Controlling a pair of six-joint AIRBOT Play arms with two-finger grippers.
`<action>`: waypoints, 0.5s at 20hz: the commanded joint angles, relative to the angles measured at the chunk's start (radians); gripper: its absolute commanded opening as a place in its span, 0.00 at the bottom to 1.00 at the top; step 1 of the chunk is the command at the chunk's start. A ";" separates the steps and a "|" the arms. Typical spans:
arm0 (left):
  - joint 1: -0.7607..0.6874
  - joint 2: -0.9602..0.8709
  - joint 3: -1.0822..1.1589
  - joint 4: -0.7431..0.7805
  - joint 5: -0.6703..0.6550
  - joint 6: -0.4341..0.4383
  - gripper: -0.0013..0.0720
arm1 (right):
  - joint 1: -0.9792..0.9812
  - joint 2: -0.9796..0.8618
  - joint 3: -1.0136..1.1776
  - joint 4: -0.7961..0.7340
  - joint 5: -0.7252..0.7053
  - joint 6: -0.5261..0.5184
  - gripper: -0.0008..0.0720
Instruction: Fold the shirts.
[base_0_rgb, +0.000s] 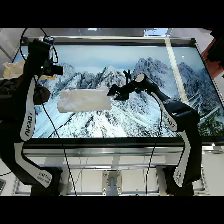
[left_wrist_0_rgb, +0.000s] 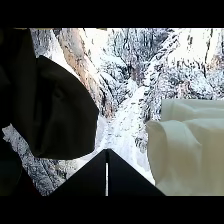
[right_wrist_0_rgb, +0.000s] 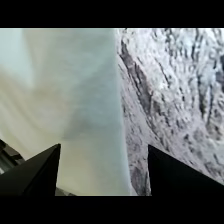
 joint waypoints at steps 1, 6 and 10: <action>0.001 0.001 0.001 0.000 0.010 -0.001 0.03 | 0.021 -0.038 0.000 0.169 -0.005 -0.037 0.85; 0.001 0.001 0.001 -0.010 0.010 -0.001 0.03 | 0.074 -0.050 0.000 0.218 -0.010 -0.036 0.57; 0.001 0.001 0.001 -0.039 0.010 0.001 0.03 | 0.044 -0.034 0.002 0.257 -0.011 -0.082 0.05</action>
